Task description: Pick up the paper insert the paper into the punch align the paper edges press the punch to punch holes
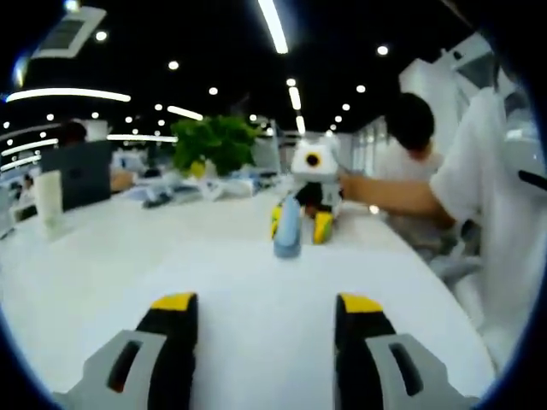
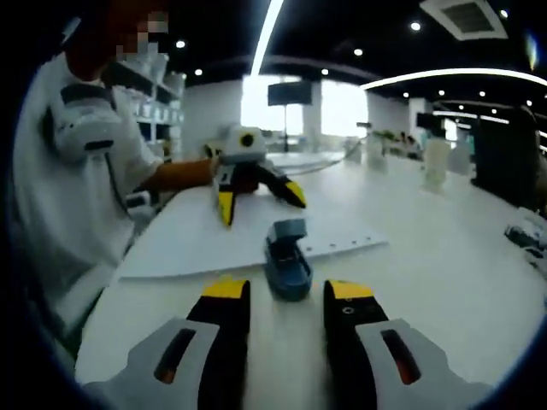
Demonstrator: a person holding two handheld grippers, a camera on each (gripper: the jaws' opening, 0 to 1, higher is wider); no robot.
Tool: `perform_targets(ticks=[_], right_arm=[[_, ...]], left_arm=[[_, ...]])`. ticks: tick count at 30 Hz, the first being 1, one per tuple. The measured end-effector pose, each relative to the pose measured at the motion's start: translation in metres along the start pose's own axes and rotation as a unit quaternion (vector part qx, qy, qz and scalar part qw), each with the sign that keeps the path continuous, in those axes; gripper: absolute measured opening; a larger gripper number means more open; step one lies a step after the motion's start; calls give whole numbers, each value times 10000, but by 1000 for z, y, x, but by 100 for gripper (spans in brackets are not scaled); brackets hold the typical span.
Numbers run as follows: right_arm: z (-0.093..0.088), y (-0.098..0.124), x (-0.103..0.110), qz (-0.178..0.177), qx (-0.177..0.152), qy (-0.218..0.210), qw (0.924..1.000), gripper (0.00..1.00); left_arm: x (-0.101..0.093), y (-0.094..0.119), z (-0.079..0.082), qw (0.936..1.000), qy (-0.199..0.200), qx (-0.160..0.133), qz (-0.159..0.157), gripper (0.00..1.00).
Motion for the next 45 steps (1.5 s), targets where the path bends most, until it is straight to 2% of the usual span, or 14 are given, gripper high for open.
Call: perform_targets(ticks=[3, 5, 9, 20, 22, 25, 27, 29, 30, 33, 36, 38, 41, 45], right_arm=[[3, 11, 0, -436, -171, -166, 9988, 39], [-2, 14, -2, -814, -30, 19, 9967, 34], [0, 5, -4, -836, 13, -3, 9965, 25], [-4, -5, -5, -753, 115, -32, 9971, 24], [-4, -1, -8, -869, 85, -97, 9961, 27], [1, 10, -14, -1269, -99, -361, 9912, 30], [8, 20, -19, -1746, -322, -504, 9828, 31], [10, 31, -22, -2344, -419, -583, 9695, 31], [12, 36, -24, -2660, -508, -627, 9606, 31], [23, 50, -29, -3363, -1203, -973, 9289, 31], [33, 66, -37, -3983, -1616, -957, 8978, 31], [37, 74, -42, -4270, -1815, -959, 8807, 30], [33, 82, -48, -4518, -1898, -1020, 8657, 30], [26, 86, -51, -4698, -1776, -1043, 8584, 30]], left_arm=[[3, 1, 2, 9999, 69, -59, 63, 64], [4, 1, -1, 9999, 53, 13, 113, 63], [3, -1, -5, 9998, -58, 117, 127, 61], [0, 0, -5, 9997, -118, 155, 140, 61], [-3, 0, -5, 9997, -121, 143, 139, 61], [-4, 3, 0, 9999, -72, 30, 141, 61], [-3, 6, 12, 9995, 145, -236, 139, 61], [-4, 6, 18, 9992, 190, -302, 162, 60], [-5, 2, 20, 9992, 206, -283, 167, 59], [-13, -18, 21, 9999, -69, 77, 89, 54], [-22, -47, 32, 9999, -126, 110, -14, 51], [-23, -66, 43, 9999, -70, 20, -123, 50], [-31, -93, 50, 9998, -29, -52, -178, 49], [-43, -120, 49, 9989, -286, 29, -366, 48]])
Point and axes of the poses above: the point that each gripper's makers call its tool centre point, and the gripper's own axes: y roughly backward along the fingers, x roughly to its left, z roughly out of its top, the point moved 1 cm from there along y, roughly backward along the fingers, and after that the axes turned 4 degrees about y, right-handed, at the moved point
